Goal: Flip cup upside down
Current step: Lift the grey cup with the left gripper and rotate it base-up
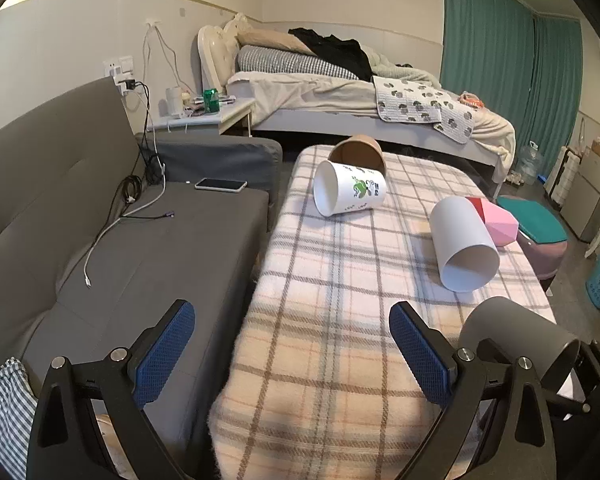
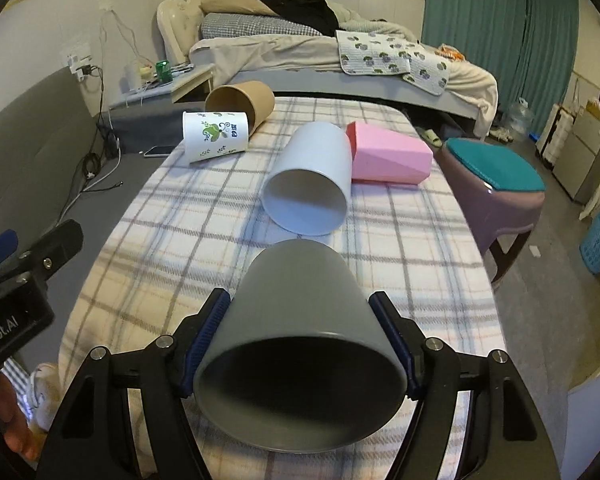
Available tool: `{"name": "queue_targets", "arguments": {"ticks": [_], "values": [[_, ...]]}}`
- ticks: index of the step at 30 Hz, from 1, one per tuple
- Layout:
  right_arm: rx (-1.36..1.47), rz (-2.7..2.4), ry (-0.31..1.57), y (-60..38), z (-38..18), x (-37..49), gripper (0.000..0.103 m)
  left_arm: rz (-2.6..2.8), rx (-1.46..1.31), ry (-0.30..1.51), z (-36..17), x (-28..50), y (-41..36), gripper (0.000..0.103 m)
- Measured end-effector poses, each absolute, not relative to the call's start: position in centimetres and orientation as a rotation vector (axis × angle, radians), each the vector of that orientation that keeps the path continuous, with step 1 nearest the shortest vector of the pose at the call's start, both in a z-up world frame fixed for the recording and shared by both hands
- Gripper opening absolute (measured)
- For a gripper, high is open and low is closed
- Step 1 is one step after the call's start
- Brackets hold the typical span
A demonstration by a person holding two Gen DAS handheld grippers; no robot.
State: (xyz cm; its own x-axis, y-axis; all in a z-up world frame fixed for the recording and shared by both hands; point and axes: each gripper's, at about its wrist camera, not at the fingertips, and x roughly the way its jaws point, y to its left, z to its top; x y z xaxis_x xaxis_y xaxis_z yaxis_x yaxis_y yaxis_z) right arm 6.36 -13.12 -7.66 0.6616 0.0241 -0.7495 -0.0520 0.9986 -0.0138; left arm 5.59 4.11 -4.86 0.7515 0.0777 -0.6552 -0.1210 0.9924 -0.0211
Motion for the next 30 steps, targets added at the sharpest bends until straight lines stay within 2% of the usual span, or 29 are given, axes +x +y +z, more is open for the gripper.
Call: {"name": "queue_targets", "arguments": {"ticks": [16, 27, 30], "values": [[-0.042, 0.056, 0.889, -13.4, -8.7, 4.3, 0.071, 0.098, -0.032, 0.747, -5.2, 5.8, 2.9, 0.101], [0.035, 0.126, 0.811, -16.9, -3.5, 3.1, 0.088, 0.026, -0.022, 0.804, -2.6, 6.2, -0.3, 0.101], [0.042, 0.114, 0.806, -19.7, -2.4, 2.8, 0.088, -0.029, 0.009, 0.853, -2.9, 6.5, -2.9, 0.101]]}}
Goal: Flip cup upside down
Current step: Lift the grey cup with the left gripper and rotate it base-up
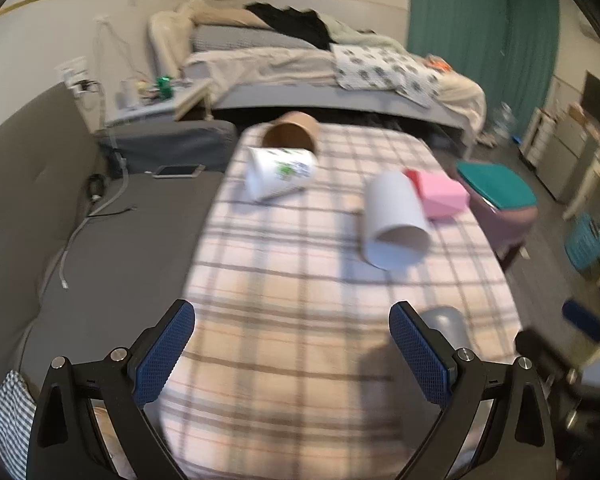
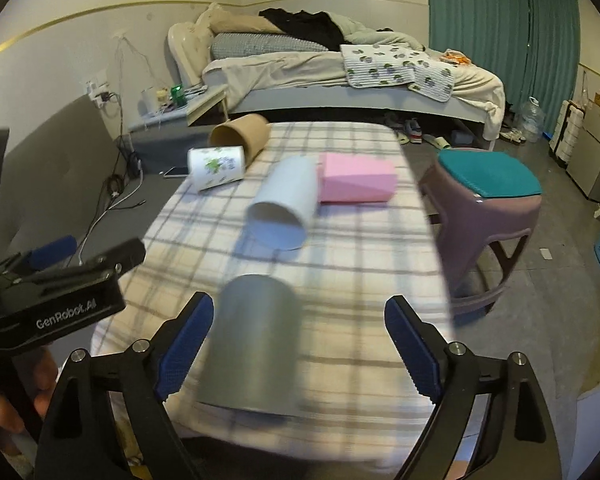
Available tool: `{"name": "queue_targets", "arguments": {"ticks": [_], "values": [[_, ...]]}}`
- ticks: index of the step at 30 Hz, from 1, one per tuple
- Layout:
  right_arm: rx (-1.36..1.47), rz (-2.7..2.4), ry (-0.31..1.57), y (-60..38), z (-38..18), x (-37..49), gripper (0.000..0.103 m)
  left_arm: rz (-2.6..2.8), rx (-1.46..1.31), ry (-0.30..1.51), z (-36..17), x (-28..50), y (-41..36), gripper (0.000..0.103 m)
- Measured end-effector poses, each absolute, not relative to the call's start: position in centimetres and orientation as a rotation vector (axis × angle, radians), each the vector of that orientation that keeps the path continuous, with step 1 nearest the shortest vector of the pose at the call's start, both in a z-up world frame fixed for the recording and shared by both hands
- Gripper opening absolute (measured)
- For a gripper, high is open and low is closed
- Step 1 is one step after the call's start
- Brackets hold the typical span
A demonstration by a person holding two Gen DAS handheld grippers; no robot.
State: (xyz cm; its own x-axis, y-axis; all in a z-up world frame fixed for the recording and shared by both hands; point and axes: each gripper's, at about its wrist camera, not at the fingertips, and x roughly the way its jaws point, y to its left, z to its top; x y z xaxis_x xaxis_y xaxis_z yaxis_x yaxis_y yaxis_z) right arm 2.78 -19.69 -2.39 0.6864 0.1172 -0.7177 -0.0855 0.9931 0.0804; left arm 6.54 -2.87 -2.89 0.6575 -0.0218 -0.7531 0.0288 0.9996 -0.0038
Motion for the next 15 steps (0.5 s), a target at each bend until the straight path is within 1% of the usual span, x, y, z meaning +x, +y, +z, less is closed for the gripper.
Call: {"name": "queue_targets", "arguments": {"ticks": [5, 15], "values": [[0.032, 0.038, 0.807, -24.1, -2.1, 2.8, 0.088, -0.089, 0.063, 0.929, -3.8, 7.3, -7.0, 0.101], [0.072, -0.042, 0.768, -28.1, -2.6, 3.6, 0.088, -0.145, -0.026, 1.11, -6.8, 9.8, -10.8, 0.101]]}}
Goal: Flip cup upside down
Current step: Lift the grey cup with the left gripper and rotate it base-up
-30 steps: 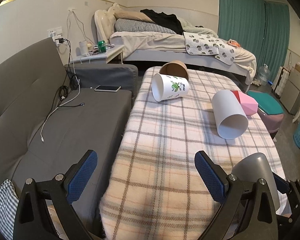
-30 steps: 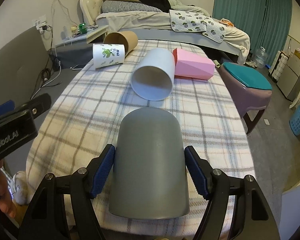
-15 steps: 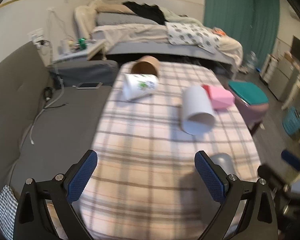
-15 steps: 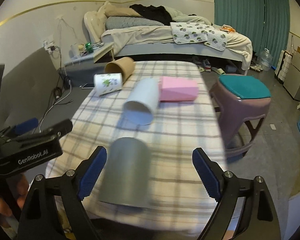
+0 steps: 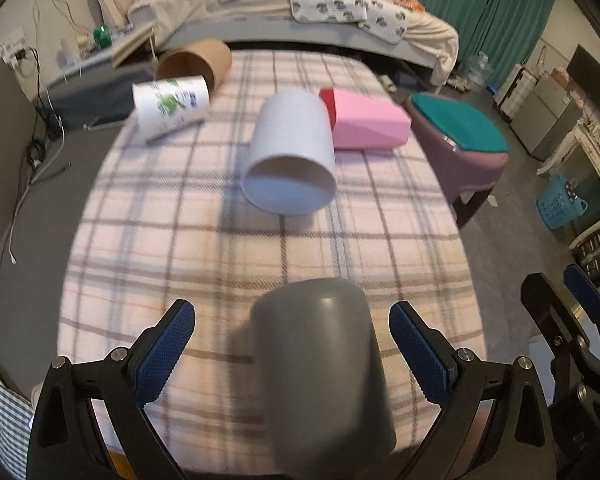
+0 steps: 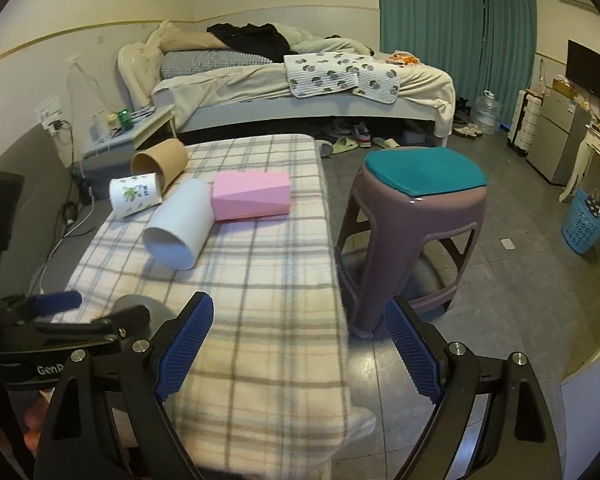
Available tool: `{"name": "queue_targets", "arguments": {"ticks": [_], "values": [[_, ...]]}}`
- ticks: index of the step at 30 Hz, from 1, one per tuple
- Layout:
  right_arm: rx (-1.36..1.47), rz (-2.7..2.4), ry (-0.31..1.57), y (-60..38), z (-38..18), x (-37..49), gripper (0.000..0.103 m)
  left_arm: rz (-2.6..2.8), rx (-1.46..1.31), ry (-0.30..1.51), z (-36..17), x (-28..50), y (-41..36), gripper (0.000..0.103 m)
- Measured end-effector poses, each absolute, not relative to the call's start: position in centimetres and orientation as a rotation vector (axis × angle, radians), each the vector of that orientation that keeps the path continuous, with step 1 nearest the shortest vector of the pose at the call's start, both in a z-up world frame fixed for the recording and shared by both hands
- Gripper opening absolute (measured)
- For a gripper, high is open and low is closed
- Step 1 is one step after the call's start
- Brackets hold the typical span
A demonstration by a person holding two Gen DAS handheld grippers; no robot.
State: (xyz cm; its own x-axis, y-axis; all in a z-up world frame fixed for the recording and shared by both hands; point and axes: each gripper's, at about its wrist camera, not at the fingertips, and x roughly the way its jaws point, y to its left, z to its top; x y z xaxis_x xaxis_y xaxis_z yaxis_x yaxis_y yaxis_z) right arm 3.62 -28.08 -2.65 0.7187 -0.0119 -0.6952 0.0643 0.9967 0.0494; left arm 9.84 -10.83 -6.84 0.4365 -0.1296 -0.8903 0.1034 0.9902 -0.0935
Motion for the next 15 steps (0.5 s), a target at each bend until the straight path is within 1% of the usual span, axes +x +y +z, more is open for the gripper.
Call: {"name": "queue_targets", "arguments": {"ticks": [7, 11, 12, 13, 14, 15], "values": [[0.063, -0.067, 0.792, -28.0, -4.5, 4.3, 0.088, -0.125, -0.049, 1.176, -9.3, 10.9, -11.1, 0.099], [0.056, -0.065, 0.795, -28.0, -4.9, 4.4, 0.088, -0.143, -0.051, 1.188, -9.5, 11.1, -11.2, 0.098], [0.057, -0.064, 0.797, -28.0, -4.9, 4.4, 0.088, -0.149, -0.056, 1.189, -9.5, 11.1, -11.2, 0.091], [0.058, -0.065, 0.797, -28.0, -4.9, 4.4, 0.088, -0.161, -0.071, 1.19, -9.5, 11.0, -11.1, 0.086], [0.058, -0.066, 0.796, -28.0, -4.9, 4.4, 0.088, -0.174, -0.084, 1.199, -9.5, 11.0, -11.1, 0.077], [0.059, -0.069, 0.792, -28.0, -4.9, 4.3, 0.088, -0.178, -0.082, 1.206, -9.6, 10.9, -11.1, 0.077]]}}
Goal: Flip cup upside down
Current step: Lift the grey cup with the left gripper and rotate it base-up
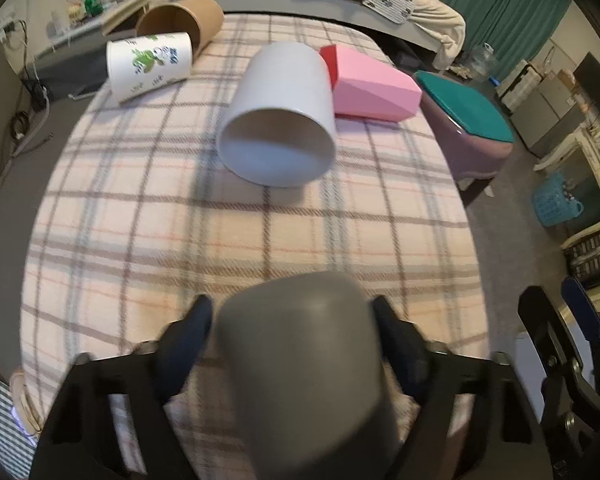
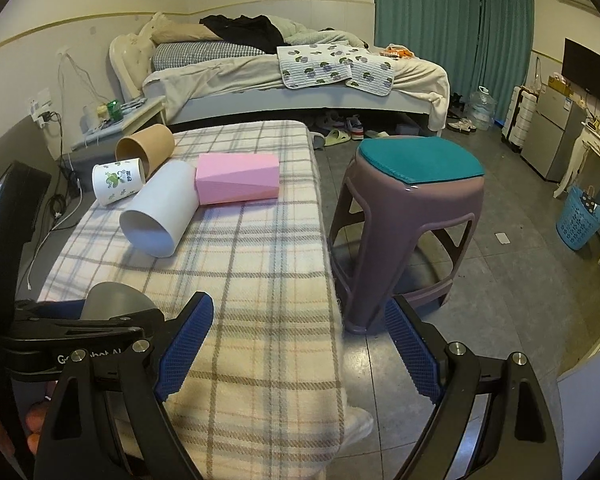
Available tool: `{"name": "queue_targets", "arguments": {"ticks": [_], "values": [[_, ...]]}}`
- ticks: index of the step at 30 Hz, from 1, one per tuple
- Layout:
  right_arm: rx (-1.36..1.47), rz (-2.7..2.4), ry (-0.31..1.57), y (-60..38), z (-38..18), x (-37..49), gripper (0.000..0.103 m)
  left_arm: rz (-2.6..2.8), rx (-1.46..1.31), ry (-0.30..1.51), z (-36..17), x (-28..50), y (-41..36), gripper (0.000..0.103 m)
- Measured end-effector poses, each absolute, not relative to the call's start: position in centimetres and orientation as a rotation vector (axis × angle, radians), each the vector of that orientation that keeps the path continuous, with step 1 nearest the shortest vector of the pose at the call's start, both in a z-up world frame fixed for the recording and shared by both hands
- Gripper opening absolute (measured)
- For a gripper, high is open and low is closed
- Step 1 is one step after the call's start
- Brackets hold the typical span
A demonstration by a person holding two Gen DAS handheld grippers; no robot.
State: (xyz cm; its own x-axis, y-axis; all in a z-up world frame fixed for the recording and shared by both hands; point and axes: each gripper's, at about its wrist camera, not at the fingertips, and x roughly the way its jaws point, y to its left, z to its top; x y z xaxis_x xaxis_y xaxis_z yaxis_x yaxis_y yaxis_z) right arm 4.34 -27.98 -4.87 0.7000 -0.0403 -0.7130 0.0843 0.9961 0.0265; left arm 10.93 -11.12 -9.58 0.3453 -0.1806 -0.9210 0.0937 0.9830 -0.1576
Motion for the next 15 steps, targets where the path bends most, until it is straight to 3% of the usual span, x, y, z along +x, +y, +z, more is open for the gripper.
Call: {"name": "queue_targets", "arguments": {"ticks": [15], "values": [[0.058, -0.102, 0.7, -27.7, -2.9, 2.8, 0.088, -0.133, -0.073, 1.052, -4.2, 9.6, -9.2, 0.075]]}}
